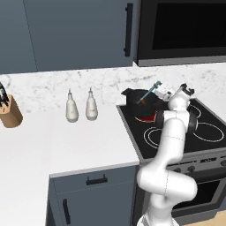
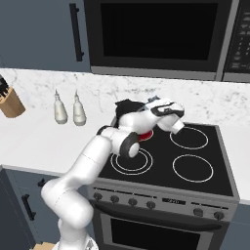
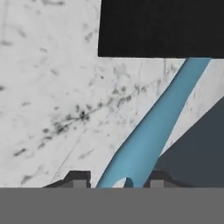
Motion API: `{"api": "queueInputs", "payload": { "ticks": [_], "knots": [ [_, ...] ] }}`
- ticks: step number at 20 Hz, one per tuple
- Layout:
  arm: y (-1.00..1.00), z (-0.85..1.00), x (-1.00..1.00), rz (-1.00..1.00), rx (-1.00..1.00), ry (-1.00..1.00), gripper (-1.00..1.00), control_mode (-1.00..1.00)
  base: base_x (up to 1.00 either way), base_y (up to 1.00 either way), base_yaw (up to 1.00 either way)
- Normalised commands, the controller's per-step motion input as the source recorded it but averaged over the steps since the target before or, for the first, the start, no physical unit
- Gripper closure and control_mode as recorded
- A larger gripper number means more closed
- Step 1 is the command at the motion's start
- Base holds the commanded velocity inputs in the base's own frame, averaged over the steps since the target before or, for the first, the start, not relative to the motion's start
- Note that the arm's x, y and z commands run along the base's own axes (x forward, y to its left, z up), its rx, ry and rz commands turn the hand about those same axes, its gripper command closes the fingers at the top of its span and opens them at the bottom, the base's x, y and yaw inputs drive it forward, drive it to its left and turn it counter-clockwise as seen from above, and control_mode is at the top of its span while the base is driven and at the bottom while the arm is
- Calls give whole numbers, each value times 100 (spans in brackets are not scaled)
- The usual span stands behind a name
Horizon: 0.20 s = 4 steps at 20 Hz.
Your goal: Put the mushroom and bell pepper in the pot. Retrieve the spatula and lightly stir the vegetables in the pot.
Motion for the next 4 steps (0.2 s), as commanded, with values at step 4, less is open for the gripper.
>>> {"api": "queueInputs", "payload": {
  "ticks": [4],
  "knots": [
    [-16, 6, -38, 4, -1, 0, 100, -100, 0, 0, 0]
  ]
}}
